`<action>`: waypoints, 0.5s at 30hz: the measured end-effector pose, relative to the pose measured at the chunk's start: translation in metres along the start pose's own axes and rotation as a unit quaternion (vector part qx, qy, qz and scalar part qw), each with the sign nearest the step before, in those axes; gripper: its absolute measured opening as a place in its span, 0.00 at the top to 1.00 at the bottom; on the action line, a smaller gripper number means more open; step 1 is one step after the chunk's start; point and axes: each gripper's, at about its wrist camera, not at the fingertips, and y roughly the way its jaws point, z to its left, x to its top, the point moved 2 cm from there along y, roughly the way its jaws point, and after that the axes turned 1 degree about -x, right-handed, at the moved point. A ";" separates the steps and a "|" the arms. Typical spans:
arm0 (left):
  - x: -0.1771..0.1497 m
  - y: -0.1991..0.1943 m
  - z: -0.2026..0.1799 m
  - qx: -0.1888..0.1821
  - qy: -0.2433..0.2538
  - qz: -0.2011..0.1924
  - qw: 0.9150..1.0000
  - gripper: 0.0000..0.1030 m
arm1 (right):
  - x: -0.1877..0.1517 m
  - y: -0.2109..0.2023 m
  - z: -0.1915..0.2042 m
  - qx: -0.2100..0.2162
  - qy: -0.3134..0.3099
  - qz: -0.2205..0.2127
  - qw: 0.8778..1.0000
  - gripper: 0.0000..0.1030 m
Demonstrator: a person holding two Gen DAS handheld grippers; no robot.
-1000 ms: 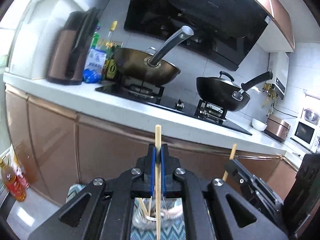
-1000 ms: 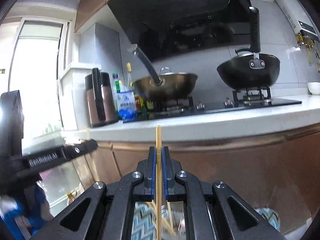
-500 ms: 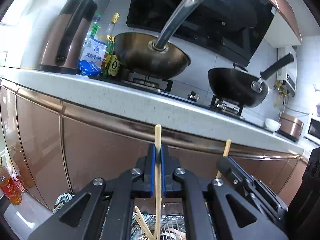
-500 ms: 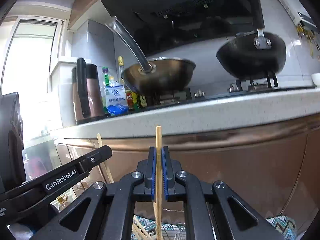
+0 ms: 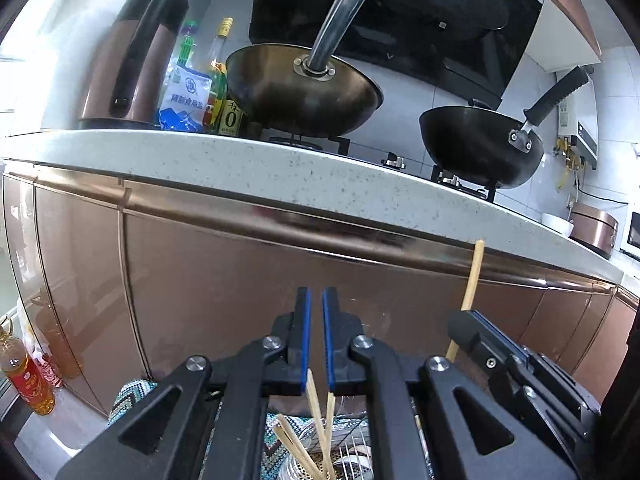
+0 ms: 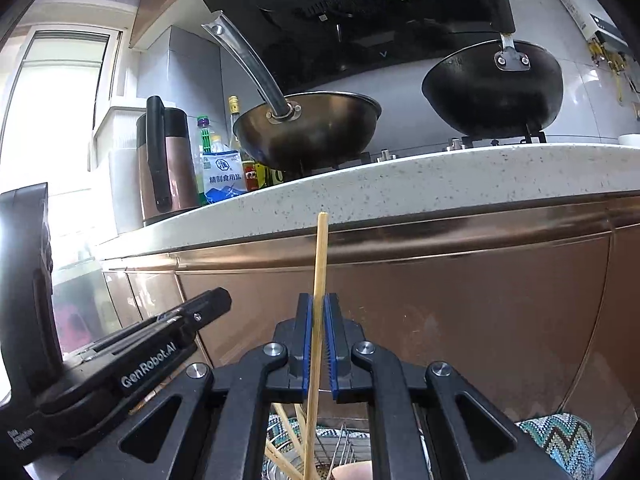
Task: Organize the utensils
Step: 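Lift both chopsticks into the wire holder and open both tools, then withdraw both open tools up from the wire holder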
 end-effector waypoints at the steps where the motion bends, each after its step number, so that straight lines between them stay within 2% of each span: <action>1: 0.000 -0.001 0.001 0.001 0.000 0.001 1.000 0.94 | 0.000 -0.002 0.000 0.000 0.001 0.000 1.000 0.94; 15: 0.002 -0.009 0.005 -0.001 0.004 0.002 1.000 0.94 | 0.012 -0.006 0.008 0.010 0.003 -0.022 1.000 0.95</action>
